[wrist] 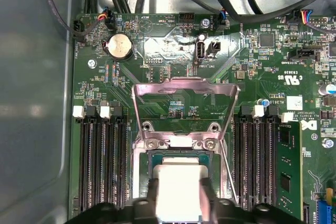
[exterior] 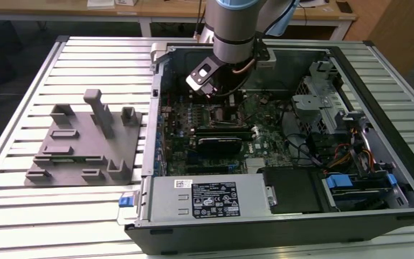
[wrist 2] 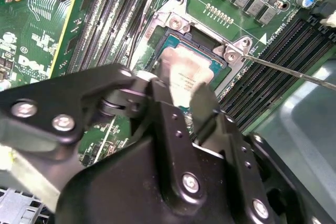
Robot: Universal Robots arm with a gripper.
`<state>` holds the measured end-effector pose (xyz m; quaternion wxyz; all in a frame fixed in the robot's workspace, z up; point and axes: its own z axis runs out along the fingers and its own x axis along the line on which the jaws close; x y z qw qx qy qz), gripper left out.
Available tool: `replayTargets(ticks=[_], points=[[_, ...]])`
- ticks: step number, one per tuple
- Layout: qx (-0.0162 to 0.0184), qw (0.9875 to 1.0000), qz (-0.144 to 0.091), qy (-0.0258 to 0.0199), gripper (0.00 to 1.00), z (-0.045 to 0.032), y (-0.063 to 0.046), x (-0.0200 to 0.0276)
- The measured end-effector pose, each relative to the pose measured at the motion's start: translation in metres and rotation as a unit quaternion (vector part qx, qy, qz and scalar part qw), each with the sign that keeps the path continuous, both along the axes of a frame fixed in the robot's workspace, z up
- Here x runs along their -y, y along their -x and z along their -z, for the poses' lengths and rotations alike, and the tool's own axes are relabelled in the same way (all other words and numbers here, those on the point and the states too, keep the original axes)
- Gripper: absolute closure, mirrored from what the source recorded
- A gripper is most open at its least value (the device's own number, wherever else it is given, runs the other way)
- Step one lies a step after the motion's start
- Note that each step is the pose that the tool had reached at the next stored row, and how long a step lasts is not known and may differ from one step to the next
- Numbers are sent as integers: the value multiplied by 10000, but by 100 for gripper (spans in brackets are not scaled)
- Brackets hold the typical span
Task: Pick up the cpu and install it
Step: 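Place the cpu into insertion slot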
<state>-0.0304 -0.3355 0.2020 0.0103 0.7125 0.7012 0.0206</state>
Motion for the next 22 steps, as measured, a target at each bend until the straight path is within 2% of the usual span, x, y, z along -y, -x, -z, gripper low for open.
replayTargets(ticks=[2,3,5,6,8,22], points=[[0,10000,0,0,65,0,0,0],[0,10000,0,0,65,-1,0,0],[0,10000,0,0,76,-1,0,0],[0,10000,0,0,76,-1,0,0],[0,10000,0,0,88,-2,0,0],[7,10000,0,1,89,20,0,0]])
